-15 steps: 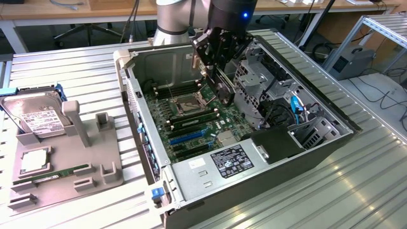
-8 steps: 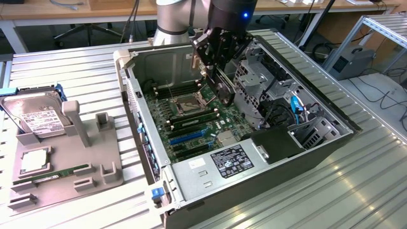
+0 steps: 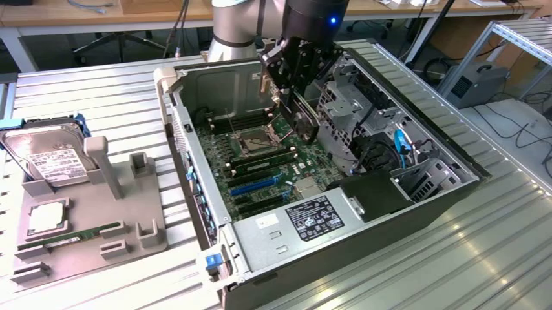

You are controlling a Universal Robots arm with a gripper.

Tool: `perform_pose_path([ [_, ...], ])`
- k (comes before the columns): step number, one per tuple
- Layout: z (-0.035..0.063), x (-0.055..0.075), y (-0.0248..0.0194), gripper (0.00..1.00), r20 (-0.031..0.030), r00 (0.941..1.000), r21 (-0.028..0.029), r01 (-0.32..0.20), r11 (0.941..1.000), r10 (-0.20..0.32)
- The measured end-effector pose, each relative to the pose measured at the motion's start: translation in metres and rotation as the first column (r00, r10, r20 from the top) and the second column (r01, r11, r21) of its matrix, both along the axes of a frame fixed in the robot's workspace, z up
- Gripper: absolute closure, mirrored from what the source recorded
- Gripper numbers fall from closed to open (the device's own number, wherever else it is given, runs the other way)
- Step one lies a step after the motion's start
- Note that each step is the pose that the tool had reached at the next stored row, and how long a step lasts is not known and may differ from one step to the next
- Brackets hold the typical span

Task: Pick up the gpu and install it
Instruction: 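Insert the gpu into the slot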

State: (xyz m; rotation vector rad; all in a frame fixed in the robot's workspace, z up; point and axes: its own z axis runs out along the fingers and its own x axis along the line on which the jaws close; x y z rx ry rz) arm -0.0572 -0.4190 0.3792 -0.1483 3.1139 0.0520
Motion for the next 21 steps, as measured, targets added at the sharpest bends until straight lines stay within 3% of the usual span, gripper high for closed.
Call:
perform_pose_path([
  [21, -0.001, 0.0, 0.0, 0.73, 0.0, 0.9991, 0.0001, -0.042, 0.9991, 0.042],
])
